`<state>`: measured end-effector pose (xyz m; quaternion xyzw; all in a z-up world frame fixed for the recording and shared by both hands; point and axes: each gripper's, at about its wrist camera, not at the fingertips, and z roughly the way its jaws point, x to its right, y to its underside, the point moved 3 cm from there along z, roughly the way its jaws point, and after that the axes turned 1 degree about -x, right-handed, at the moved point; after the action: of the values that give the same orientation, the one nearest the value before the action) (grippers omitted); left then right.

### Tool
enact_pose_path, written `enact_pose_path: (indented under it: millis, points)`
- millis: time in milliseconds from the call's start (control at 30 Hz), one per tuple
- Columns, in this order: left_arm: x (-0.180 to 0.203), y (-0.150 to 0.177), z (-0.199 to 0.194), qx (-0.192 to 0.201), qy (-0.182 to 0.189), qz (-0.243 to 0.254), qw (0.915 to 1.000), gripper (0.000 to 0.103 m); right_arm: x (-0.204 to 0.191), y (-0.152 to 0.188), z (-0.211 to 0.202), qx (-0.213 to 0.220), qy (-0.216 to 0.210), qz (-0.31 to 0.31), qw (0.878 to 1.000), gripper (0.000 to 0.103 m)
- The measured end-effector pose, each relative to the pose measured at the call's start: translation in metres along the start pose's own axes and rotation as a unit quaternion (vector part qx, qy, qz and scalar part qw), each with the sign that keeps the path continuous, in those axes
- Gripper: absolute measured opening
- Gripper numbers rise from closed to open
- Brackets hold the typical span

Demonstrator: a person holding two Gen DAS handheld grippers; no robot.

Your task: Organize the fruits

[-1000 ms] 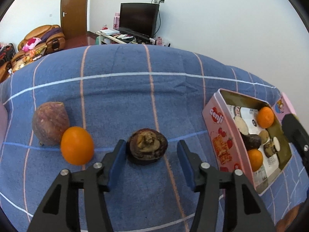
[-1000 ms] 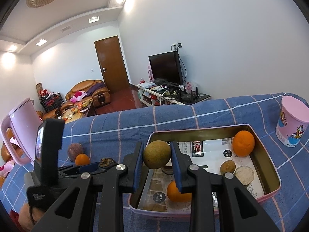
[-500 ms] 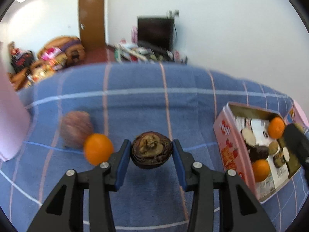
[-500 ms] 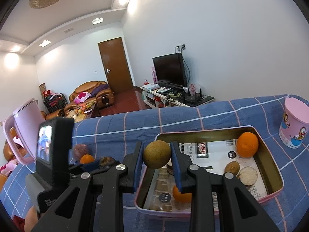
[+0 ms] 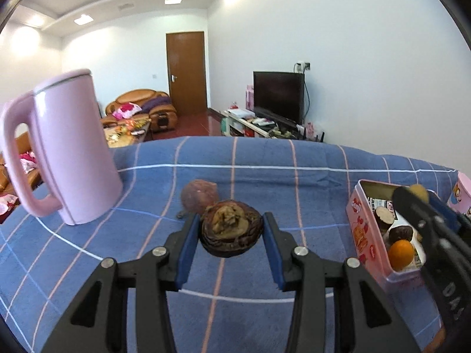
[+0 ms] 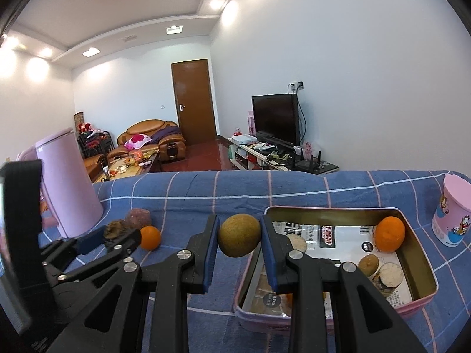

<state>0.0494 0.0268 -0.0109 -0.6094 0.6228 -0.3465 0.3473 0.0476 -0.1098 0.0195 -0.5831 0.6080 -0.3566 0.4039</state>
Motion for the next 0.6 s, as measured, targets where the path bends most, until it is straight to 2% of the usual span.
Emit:
enact_pose_path:
  millis: [167,600]
  points:
    - [0.004,0.001,-0.006,0.015,-0.004,0.008,0.9998,0.045,-0.009,0.008,0.004,-0.010,0.000,-0.008,1.000,0.030]
    - [0.006,0.005,-0.013,0.020,-0.004,0.011,0.9997,0.045,-0.013,0.012,-0.017,0.008,0.017,-0.032,0.999,0.030]
